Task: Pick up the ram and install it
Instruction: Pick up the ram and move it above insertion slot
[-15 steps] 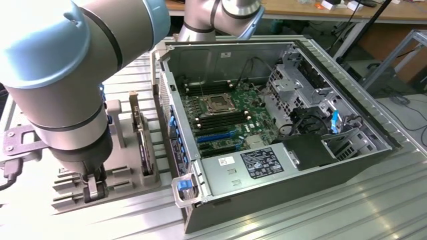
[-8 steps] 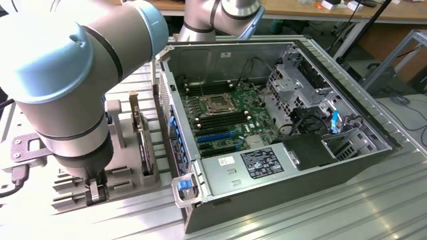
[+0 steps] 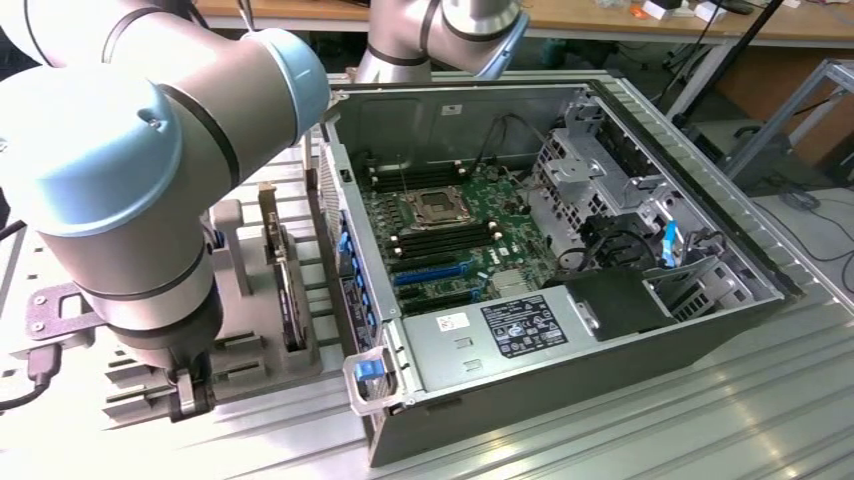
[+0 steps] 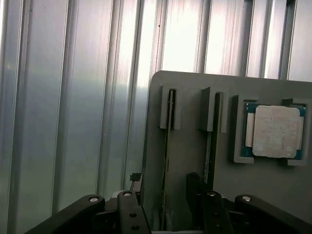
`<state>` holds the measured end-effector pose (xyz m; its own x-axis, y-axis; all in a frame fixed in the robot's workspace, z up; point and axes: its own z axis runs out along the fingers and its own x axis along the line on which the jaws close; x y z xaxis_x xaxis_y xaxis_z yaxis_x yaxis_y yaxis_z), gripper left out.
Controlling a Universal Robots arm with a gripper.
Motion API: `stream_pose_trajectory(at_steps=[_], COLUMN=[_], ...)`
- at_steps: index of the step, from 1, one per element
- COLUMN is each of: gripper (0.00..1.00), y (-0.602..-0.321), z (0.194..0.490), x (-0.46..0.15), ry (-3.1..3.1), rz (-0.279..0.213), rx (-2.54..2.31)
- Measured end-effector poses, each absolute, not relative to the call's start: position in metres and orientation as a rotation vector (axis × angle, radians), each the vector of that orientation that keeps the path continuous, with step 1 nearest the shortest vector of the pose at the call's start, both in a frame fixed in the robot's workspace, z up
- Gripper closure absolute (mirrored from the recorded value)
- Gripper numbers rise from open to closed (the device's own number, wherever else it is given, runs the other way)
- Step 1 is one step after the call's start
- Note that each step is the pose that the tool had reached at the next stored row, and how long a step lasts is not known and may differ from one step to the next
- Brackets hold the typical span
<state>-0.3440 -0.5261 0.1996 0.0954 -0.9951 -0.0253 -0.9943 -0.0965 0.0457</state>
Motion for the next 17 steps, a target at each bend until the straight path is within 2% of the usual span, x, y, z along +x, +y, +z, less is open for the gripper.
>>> stream_pose_trajectory(at_steps=[2,3,4,5,10,12,13,17], gripper=[0.53,0.66,0.66,0.73,0.73,0.74,0.81,0.81], y=[-0.526,-0.526,-0.526,-0.526,-0.5244,-0.5245,-0.5245,-0.5276], z=[0.1995,0.1995,0.1995,0.1995,0.1994,0.1994,0.1995,0.1991], x=[-0.3439,-0.3439,-0.344,-0.3439,-0.344,-0.344,-0.344,-0.3445], ry=[-2.1,-2.1,-2.1,-2.1,-2.1,-2.1,-2.1,-2.1], rz=[-0.077,-0.077,-0.077,-0.077,-0.077,-0.077,-0.077,-0.077], rx=[2.312,2.312,2.312,2.312,2.313,2.313,2.312,2.312])
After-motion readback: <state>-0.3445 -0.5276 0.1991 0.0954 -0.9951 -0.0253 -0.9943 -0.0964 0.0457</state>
